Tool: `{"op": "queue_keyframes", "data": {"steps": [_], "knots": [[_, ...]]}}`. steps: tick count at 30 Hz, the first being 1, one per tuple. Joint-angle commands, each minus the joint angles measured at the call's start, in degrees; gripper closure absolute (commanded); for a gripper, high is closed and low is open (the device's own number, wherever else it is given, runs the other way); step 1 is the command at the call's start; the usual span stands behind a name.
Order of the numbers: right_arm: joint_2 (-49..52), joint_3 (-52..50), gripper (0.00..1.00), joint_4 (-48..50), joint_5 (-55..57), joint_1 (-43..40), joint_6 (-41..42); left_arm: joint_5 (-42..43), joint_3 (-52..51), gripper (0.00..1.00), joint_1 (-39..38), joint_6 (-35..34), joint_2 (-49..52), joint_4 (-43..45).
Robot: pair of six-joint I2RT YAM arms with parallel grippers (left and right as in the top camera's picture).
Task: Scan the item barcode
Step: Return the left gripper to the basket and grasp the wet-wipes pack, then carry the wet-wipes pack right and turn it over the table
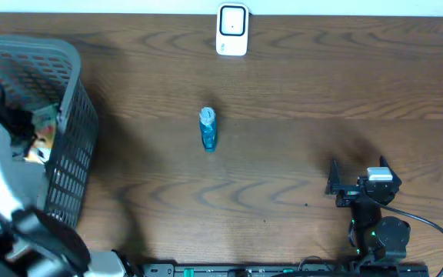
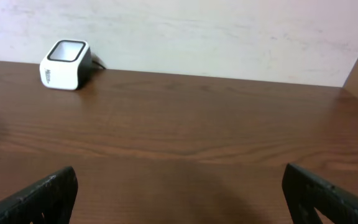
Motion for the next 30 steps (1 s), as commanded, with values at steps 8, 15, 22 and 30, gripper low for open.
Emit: {"op": "queue_keyframes", "data": {"steps": [8,15,22,30], "knots": [[-0.3,-0.2,0.01,0.1,-0.3,0.4,-0.5,16.2,3.4,0.88,-0.6,-2.7,-25.8,12.7],[-0.3,-0.3,0.01,0.1,-0.3,0.4,-0.5,30.4,3.4,0.88,-13.9,-4.4,-30.5,24.6],[-0.3,-0.2,0.01,0.1,-0.3,0.4,-0.5,29.6,3.4,0.88,-38.6,1.4,-25.4,31.8],[-0.3,-0.2,0.01,0.1,-0.3,0.4,-0.5,28.3,3.3,0.85,-60.8,16.2,-10.0,35.7]]}}
